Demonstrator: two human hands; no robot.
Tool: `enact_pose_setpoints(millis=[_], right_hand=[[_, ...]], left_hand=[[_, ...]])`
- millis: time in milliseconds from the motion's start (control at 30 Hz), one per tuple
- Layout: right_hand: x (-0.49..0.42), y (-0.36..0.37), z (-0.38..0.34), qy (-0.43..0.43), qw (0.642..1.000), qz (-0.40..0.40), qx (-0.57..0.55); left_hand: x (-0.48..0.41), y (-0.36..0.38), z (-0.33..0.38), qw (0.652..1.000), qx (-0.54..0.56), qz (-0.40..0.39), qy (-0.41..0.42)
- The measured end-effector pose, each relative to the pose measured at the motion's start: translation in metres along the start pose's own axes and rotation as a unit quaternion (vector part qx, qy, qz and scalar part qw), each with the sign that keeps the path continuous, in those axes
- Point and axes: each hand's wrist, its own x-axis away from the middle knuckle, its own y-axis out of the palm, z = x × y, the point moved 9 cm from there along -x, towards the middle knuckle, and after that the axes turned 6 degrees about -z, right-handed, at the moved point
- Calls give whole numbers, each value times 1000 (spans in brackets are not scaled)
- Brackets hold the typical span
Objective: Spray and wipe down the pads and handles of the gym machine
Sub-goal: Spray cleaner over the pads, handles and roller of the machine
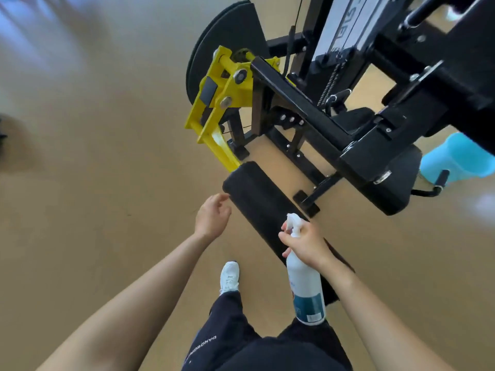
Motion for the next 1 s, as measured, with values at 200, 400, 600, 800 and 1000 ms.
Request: enact_pose_setpoints(millis=[200,400,600,800,1000], right_hand=[[20,20,20,71,995,76,-7],[41,30,44,102,988,106,-45],[58,45,56,100,986,120,-61],[73,59,72,95,979,146,-105],[84,72,85,68,973,153,-156]], left_hand=[[-46,35,71,913,-314,-134,222],[-5,77,4,879,-392,-212,171],[49,44,-111,852,-436,-288,-23],[60,19,-75,906,-350,-237,-2],[52,18,-20,933,-288,-200,82]])
